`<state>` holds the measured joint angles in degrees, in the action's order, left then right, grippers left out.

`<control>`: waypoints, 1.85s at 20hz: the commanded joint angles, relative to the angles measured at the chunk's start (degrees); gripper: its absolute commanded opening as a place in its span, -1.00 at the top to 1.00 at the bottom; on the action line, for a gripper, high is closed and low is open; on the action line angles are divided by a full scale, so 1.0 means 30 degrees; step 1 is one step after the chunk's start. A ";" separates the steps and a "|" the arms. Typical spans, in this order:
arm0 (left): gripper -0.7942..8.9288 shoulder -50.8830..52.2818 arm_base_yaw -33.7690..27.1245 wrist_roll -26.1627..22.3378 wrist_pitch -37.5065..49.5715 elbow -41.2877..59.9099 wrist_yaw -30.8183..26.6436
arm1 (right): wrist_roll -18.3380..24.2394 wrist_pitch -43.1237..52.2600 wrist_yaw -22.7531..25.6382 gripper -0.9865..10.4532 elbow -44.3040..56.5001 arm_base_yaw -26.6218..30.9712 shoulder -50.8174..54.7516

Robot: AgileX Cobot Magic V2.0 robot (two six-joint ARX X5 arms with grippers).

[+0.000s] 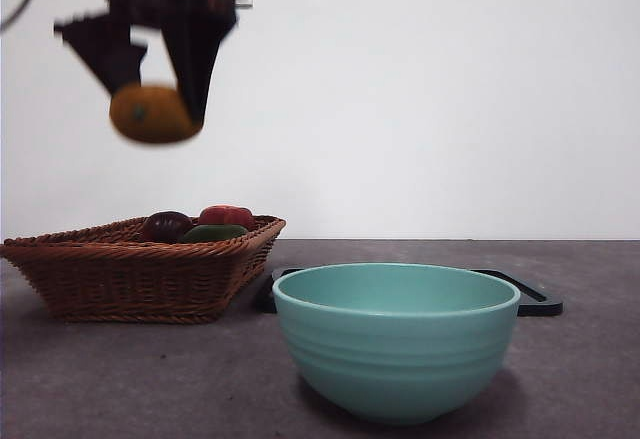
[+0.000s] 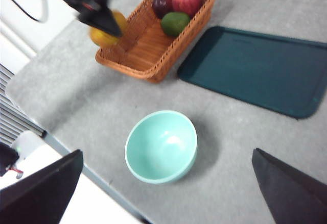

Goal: Pick up the wifruite, put it on the bowl, pick up the plate, put it on desk

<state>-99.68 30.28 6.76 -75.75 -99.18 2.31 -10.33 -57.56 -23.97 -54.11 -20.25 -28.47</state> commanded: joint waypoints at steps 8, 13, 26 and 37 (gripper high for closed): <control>0.41 0.0882 0.6295 0.4357 0.0911 -0.0488 0.0007 | 0.1253 -0.3628 0.0138 -0.24 -0.2222 -0.0124 -0.0036; 0.41 -0.0663 0.9326 0.6499 0.2266 -0.0488 -0.0007 | 0.1319 -0.3927 0.0146 -0.24 -0.2754 -0.0124 -0.0036; 0.41 -0.5275 1.0411 0.7766 0.2390 -0.0488 -0.1209 | 0.2062 -0.3993 0.0138 -0.24 -0.3249 -0.0124 -0.0036; 0.41 -0.7868 1.0105 0.7016 0.3599 -0.0488 -0.1217 | 0.2106 -0.3971 0.0146 -0.24 -0.3249 -0.0124 -0.0036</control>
<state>-121.40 60.14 28.42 -64.73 -99.26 -1.19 -4.71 -69.89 -23.73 -62.78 -20.27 -28.47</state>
